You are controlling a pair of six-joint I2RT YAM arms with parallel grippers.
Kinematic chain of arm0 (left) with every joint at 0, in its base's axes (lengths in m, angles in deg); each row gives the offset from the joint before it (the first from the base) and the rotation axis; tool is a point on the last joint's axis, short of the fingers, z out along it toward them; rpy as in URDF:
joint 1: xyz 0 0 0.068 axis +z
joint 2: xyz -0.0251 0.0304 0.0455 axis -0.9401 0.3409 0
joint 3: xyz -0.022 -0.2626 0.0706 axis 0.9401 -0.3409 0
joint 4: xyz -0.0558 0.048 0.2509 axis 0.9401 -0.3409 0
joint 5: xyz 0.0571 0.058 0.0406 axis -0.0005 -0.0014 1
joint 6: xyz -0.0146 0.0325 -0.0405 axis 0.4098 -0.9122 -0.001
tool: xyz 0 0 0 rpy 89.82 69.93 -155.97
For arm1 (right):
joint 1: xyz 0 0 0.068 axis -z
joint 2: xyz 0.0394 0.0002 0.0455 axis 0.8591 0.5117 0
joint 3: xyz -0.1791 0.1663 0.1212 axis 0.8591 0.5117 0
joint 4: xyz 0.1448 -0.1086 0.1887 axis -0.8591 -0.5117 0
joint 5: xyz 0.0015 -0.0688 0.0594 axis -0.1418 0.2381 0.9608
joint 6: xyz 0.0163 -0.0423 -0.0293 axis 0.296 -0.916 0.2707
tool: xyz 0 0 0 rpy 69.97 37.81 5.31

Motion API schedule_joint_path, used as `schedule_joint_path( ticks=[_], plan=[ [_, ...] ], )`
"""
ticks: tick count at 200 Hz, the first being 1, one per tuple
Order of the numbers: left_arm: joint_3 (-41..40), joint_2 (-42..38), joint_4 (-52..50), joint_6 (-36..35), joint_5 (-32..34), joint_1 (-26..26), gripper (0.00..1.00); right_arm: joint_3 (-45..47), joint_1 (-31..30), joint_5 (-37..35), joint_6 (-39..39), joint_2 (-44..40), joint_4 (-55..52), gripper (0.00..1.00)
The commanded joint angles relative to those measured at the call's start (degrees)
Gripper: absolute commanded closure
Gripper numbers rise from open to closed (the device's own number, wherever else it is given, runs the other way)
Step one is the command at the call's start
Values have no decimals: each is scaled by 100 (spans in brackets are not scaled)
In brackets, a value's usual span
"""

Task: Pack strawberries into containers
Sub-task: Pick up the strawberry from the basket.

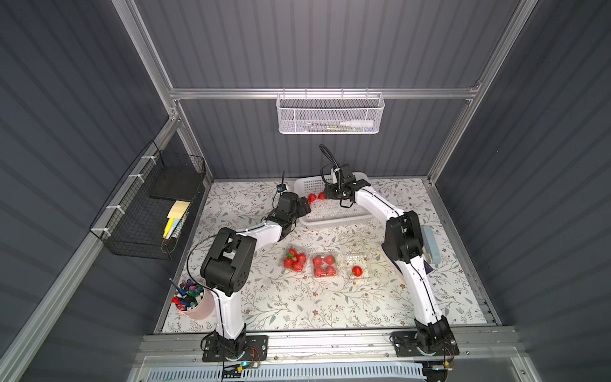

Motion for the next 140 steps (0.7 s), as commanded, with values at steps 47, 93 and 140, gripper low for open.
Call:
schedule_joint_path(
  ticks=[47,93,140],
  plan=[
    [190,293,248,-58,-612,-57,19,-1005,-19,-433,-347,912,592,39],
    [41,215,151,4,-667,-156,24,-1217,-19,-354,-191,1252,689,39],
    [27,135,136,57,-729,-208,24,-1161,-10,-427,-39,1150,15,39]
  ],
)
